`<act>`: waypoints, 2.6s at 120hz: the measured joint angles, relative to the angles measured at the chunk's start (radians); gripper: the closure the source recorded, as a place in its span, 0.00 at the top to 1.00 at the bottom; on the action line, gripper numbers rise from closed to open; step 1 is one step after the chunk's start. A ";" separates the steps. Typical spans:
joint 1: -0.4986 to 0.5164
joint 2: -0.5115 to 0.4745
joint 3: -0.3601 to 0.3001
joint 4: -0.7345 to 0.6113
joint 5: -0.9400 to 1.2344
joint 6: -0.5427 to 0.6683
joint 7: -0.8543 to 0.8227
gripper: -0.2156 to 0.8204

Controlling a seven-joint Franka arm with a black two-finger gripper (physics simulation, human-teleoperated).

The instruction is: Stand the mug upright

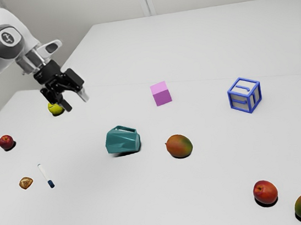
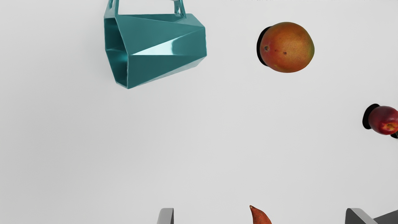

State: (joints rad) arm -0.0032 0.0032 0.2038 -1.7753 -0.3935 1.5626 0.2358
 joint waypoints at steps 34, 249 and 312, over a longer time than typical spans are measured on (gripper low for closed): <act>0.067 0.044 0.048 -0.153 -0.204 0.130 0.135 0.79; 0.111 0.241 -0.001 -0.214 -0.649 0.277 0.551 0.06; 0.110 0.102 -0.132 -0.138 0.072 0.298 0.303 0.03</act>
State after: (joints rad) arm 0.1067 0.1047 0.0713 -1.9135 -0.3212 1.8608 0.5391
